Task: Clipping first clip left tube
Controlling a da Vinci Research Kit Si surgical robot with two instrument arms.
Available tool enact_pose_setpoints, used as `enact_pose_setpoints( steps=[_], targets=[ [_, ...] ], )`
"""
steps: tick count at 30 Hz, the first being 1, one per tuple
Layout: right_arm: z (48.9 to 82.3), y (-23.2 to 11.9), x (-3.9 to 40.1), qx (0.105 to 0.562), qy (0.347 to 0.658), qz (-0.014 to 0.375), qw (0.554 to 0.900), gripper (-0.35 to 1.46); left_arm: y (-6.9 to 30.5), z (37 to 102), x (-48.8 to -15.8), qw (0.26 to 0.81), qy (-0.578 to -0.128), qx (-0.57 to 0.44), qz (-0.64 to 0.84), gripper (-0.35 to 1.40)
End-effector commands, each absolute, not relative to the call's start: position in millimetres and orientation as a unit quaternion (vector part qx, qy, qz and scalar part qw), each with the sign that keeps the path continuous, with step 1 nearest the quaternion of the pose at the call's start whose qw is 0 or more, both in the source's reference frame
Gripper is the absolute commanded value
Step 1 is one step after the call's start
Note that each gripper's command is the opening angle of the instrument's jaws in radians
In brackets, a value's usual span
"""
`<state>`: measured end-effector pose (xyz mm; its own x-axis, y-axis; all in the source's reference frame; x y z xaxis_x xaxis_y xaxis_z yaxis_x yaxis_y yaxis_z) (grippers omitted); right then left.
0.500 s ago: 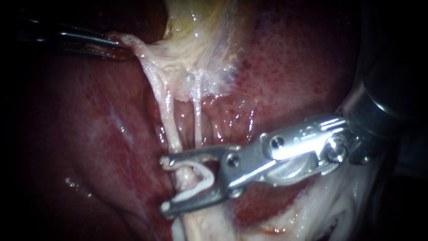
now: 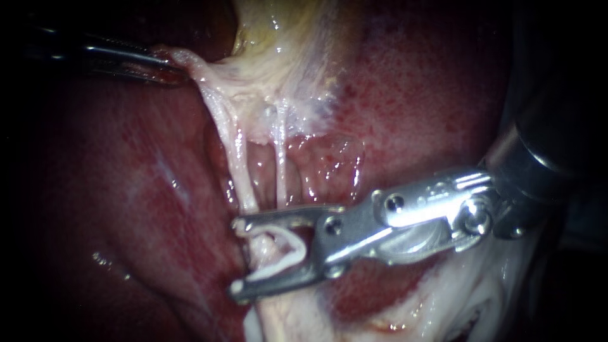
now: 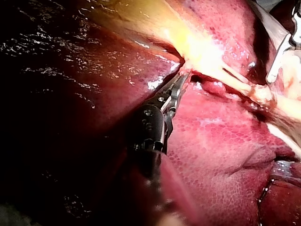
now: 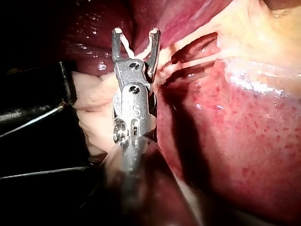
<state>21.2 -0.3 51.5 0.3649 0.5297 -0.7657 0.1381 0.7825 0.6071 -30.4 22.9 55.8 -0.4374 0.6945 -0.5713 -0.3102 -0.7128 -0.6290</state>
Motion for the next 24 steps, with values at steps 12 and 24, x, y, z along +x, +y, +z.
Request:
enact_pose_setpoints(
  steps=[12,24],
  targets=[
    [55.8,-0.9,19.2,0.327,0.536,0.151,0.764,0.49,22.9,55.8,-30.3,0.307,-0.222,-0.432,0.818,-0.35],
    [59.2,-0.9,18.7,0.337,0.527,0.167,0.762,0.49,22.8,55.9,-30.3,0.307,-0.221,-0.432,0.818,-0.35]
  ],
)
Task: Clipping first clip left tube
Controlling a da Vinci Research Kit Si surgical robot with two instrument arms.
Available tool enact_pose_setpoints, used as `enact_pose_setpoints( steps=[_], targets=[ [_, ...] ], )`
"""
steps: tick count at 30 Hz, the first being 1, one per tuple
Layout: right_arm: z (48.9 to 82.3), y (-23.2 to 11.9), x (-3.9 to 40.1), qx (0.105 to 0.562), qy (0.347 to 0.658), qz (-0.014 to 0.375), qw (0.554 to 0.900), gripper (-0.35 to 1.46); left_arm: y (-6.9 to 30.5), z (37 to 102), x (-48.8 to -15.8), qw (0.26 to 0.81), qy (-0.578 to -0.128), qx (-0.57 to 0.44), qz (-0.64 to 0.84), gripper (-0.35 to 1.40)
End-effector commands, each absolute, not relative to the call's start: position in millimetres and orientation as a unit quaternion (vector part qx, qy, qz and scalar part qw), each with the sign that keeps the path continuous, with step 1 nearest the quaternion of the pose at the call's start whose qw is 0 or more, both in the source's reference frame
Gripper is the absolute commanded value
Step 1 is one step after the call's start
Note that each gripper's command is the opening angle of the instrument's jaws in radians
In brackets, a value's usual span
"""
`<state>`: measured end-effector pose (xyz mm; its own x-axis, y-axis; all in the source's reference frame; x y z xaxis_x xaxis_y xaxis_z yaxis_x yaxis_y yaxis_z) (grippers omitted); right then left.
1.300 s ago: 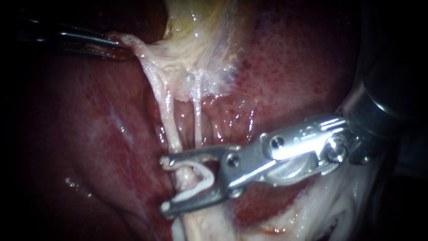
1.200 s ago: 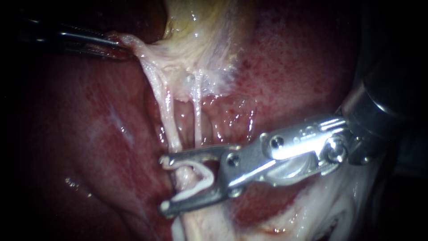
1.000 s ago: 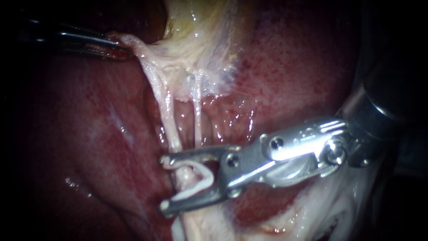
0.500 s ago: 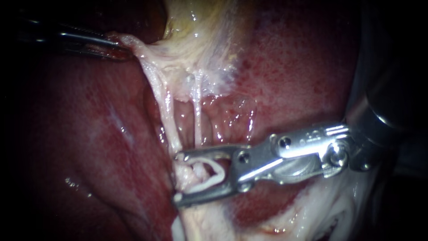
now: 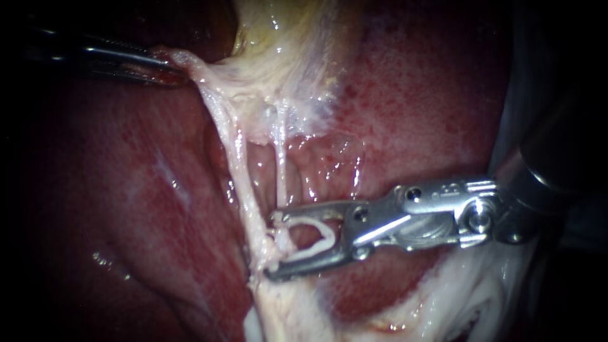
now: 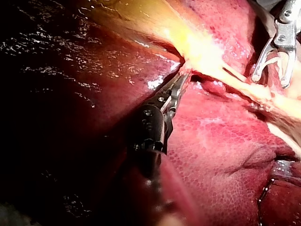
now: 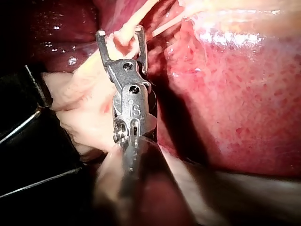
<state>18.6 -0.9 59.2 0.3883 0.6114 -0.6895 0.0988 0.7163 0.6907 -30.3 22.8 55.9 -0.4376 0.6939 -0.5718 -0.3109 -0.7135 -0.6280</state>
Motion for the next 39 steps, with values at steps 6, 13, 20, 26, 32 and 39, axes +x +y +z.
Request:
enact_pose_setpoints(
  steps=[6,13,20,26,32,39],
  targets=[
    [61.1,-1.5,19.6,0.339,0.523,0.174,0.762,0.50,22.7,56.0,-30.4,0.307,-0.221,-0.432,0.818,-0.35],
    [62.7,-1.8,19.8,0.343,0.519,0.178,0.762,0.50,22.7,56.0,-30.4,0.307,-0.221,-0.432,0.818,-0.35],
    [63.6,-2.0,20.0,0.347,0.517,0.180,0.762,0.50,22.7,56.0,-30.4,0.307,-0.221,-0.432,0.818,-0.35],
    [63.7,-2.0,20.9,0.354,0.517,0.175,0.760,0.50,22.7,56.0,-30.4,0.307,-0.221,-0.432,0.818,-0.35],
    [63.8,-2.4,22.4,0.366,0.522,0.165,0.752,0.50,22.7,56.0,-30.4,0.307,-0.221,-0.432,0.818,-0.35],
    [63.5,-2.7,23.9,0.390,0.537,0.160,0.731,0.50,22.7,56.0,-30.5,0.307,-0.221,-0.432,0.818,-0.35]
  ],
)
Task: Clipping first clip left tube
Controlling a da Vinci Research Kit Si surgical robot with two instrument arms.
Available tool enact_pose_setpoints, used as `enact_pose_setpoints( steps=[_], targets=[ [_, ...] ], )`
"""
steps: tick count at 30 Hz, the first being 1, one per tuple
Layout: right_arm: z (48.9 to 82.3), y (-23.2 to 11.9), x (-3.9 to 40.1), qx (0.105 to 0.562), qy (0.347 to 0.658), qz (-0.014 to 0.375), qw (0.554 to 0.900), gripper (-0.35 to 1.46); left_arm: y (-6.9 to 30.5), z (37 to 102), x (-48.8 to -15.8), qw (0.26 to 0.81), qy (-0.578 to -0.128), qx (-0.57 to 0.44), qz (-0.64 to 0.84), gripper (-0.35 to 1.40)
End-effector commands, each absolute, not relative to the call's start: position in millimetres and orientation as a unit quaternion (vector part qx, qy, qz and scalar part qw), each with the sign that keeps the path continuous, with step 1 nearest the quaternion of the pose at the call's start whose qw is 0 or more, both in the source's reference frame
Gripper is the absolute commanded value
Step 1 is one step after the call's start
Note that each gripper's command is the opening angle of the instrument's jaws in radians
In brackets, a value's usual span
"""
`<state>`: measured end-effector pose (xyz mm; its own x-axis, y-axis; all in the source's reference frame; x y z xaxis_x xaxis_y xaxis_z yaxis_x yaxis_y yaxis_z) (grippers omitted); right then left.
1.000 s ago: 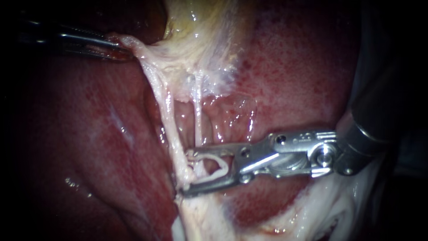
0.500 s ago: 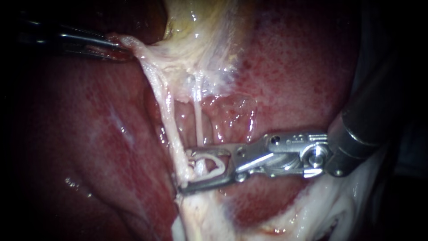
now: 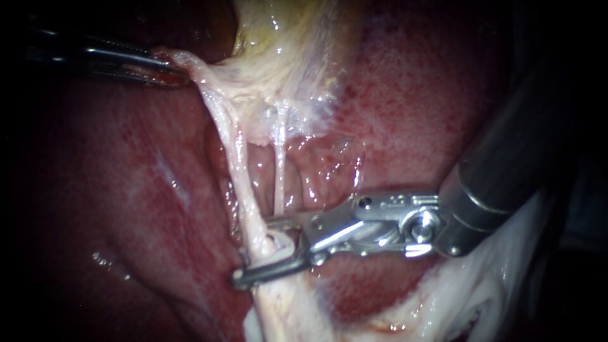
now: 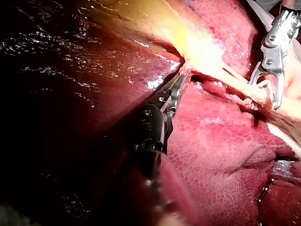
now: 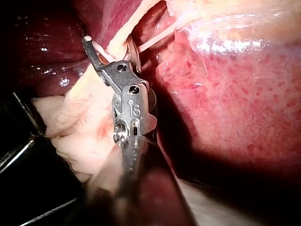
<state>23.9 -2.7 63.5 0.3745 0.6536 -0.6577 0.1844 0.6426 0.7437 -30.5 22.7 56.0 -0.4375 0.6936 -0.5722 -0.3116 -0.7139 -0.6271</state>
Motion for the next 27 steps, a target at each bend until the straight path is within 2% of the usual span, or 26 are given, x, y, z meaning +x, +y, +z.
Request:
enact_pose_setpoints(
  steps=[1,12,20,27],
  targets=[
    [63.4,-2.7,24.2,0.391,0.539,0.159,0.729,0.50,22.7,56.0,-30.5,0.307,-0.221,-0.432,0.818,-0.35],
    [62.0,-3.4,25.4,0.401,0.551,0.164,0.713,0.50,22.6,56.1,-30.6,0.308,-0.220,-0.432,0.819,-0.35],
    [58.0,-4.2,26.1,0.414,0.571,0.167,0.689,0.49,22.6,56.1,-30.6,0.307,-0.220,-0.432,0.819,-0.35],
    [54.7,-4.0,26.6,0.432,0.578,0.155,0.675,0.48,22.6,56.1,-30.5,0.307,-0.220,-0.432,0.819,-0.35]
  ],
)
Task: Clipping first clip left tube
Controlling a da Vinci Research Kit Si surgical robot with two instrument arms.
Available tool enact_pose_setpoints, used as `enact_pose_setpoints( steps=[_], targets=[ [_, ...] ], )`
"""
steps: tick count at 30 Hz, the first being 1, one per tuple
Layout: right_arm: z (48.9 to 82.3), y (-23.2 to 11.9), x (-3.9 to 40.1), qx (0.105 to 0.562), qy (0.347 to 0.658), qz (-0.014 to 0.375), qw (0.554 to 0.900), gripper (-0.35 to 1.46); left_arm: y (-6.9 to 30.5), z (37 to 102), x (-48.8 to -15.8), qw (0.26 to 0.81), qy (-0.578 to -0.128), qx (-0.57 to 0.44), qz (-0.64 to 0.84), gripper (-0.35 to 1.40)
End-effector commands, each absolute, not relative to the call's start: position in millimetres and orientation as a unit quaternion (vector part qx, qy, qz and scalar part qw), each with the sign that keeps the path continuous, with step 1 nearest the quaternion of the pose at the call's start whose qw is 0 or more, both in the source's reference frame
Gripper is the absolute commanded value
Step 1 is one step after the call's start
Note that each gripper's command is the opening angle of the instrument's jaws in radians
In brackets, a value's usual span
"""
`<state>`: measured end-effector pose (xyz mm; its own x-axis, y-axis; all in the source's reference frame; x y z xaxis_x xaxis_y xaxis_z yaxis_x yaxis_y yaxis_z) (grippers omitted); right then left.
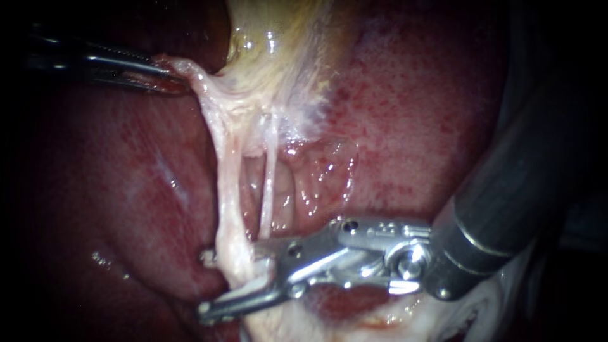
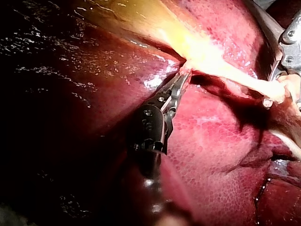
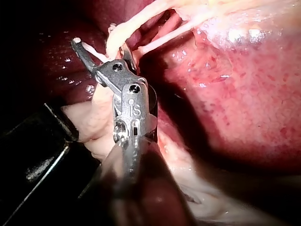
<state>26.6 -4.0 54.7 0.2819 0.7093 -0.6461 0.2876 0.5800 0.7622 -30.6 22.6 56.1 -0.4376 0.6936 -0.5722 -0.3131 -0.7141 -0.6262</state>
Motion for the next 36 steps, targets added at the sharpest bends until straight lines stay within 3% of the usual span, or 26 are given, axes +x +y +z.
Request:
enact_pose_setpoints(
  steps=[1,10,18,22,28,36],
  targets=[
    [54.5,-3.9,26.6,0.432,0.578,0.154,0.675,0.48,22.6,56.1,-30.5,0.307,-0.220,-0.432,0.819,-0.35],
    [54.3,-3.4,26.0,0.433,0.579,0.155,0.674,0.40,22.6,56.1,-30.5,0.307,-0.220,-0.432,0.819,-0.35],
    [54.8,-3.0,25.3,0.439,0.575,0.160,0.672,0.20,22.6,56.2,-30.6,0.307,-0.220,-0.432,0.819,-0.35],
    [55.2,-2.7,24.8,0.442,0.572,0.163,0.671,0.05,22.6,56.2,-30.6,0.307,-0.220,-0.432,0.819,-0.35],
    [55.6,-2.6,24.3,0.455,0.563,0.177,0.667,-0.35,22.6,56.2,-30.6,0.307,-0.220,-0.432,0.819,-0.35],
    [56.5,-2.1,23.8,0.463,0.556,0.186,0.665,-0.35,22.6,56.2,-30.6,0.307,-0.220,-0.432,0.819,-0.35]
  ],
)
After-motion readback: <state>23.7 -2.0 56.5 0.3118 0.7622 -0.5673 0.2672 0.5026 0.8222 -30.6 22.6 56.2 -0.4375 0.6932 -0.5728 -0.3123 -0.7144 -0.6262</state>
